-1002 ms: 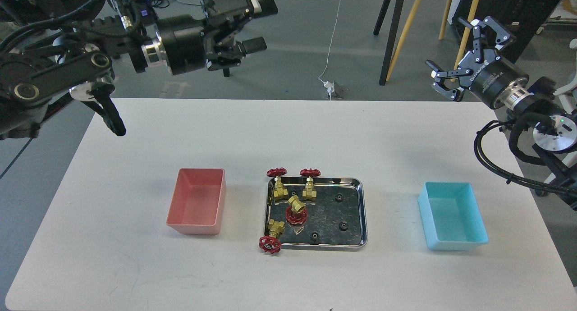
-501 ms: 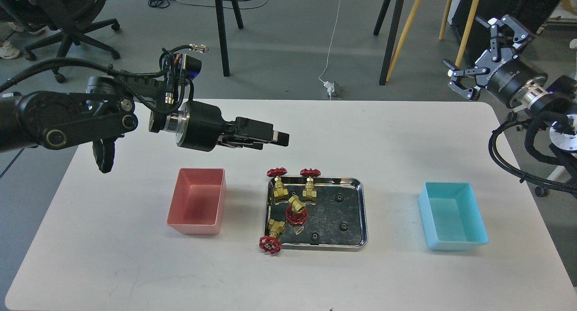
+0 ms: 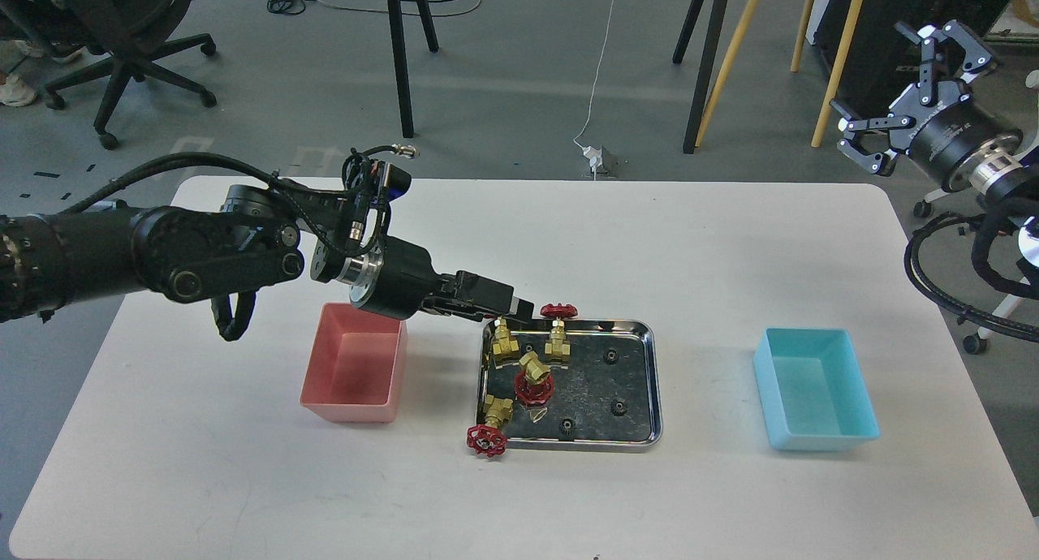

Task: Place valve in pink box and gear in blue box
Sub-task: 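Swing the left gripper over the pink box toward the metal tray, then lower the left gripper onto a brass valve with red handwheel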

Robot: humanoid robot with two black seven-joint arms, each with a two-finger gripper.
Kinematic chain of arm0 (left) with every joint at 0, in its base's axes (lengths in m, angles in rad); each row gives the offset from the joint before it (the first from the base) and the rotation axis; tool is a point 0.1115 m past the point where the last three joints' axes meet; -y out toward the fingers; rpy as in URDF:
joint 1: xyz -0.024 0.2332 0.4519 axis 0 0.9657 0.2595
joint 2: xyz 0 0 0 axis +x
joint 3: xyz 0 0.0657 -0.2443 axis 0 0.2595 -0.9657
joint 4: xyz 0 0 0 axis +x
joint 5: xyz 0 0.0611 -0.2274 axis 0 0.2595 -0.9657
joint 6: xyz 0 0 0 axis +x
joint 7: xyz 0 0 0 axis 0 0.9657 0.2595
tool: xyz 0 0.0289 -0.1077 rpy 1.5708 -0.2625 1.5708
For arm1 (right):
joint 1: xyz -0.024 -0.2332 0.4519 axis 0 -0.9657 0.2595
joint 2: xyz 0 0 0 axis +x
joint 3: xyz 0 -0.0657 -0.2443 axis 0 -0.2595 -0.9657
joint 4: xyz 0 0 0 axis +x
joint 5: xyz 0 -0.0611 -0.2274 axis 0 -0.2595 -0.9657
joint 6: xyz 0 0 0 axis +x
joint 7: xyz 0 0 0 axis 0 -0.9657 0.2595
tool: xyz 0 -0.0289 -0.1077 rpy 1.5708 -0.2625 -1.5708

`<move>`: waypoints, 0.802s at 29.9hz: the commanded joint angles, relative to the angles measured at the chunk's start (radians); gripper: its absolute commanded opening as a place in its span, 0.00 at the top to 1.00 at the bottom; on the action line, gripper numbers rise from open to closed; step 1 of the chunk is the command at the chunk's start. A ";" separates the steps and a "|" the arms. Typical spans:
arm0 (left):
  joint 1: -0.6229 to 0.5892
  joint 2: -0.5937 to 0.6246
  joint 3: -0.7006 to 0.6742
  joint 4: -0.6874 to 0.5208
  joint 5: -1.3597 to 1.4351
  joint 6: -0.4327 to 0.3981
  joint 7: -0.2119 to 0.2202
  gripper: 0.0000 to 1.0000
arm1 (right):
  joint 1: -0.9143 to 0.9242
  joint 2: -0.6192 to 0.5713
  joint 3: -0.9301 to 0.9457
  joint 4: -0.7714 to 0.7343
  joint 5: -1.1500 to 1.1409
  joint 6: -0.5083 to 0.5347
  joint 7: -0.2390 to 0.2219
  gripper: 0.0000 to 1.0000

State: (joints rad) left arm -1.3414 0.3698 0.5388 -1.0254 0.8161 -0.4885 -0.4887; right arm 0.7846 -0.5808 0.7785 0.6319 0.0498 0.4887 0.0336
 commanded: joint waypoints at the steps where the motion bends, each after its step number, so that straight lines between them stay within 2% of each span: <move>1: -0.031 -0.029 0.056 0.005 -0.002 0.000 0.000 0.00 | -0.008 0.004 0.001 -0.089 0.008 0.000 -0.001 0.01; 6: -0.117 -0.084 0.160 0.002 0.000 0.000 0.000 0.00 | -0.016 0.010 0.002 -0.198 0.010 0.000 -0.006 0.01; 11: -0.192 -0.143 0.262 0.005 0.001 0.000 0.000 0.00 | -0.019 0.010 0.001 -0.202 0.010 0.000 -0.007 0.01; 15: -0.228 -0.163 0.282 0.005 0.003 0.000 0.000 0.00 | -0.031 -0.001 0.004 -0.204 0.010 0.000 -0.007 0.01; 21: -0.240 -0.161 0.280 -0.002 0.044 0.082 0.000 0.00 | -0.045 -0.002 0.004 -0.219 0.030 0.000 -0.021 0.01; 24: -0.240 -0.163 0.280 -0.012 0.051 0.111 0.000 0.00 | -0.057 0.004 -0.012 -0.207 0.071 0.000 -0.050 0.01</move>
State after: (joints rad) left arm -1.5803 0.2079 0.8201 -1.0278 0.8577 -0.4071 -0.4887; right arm 0.7379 -0.5835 0.7789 0.4170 0.0889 0.4887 0.0082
